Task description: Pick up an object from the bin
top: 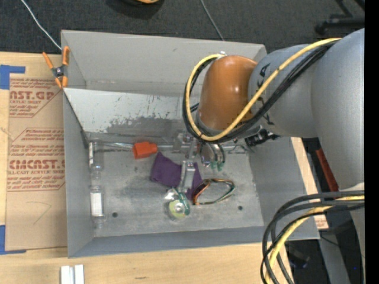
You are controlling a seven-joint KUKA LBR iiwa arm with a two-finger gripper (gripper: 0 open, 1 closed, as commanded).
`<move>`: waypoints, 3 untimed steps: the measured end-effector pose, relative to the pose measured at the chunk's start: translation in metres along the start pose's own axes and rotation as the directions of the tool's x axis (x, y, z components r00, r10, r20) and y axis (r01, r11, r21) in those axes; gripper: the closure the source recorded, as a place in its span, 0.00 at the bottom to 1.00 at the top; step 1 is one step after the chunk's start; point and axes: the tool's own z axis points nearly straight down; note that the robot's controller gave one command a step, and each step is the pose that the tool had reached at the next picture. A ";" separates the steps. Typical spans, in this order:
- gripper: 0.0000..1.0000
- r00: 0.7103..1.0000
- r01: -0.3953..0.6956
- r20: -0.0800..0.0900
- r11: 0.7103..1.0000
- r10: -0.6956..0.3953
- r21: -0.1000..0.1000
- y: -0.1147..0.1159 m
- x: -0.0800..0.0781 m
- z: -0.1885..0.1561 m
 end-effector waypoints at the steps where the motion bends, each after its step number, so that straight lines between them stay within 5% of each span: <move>1: 0.00 0.995 -0.098 -0.007 0.995 0.098 -0.003 -0.002 0.010 0.058; 2: 0.00 0.998 -0.066 0.000 0.998 0.066 -0.002 0.000 -0.005 0.058; 3: 1.00 0.995 -0.096 -0.017 0.995 0.096 -0.005 0.001 0.009 0.051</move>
Offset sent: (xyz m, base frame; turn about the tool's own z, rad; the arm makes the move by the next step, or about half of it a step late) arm 0.0047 -0.0013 -0.0590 0.0665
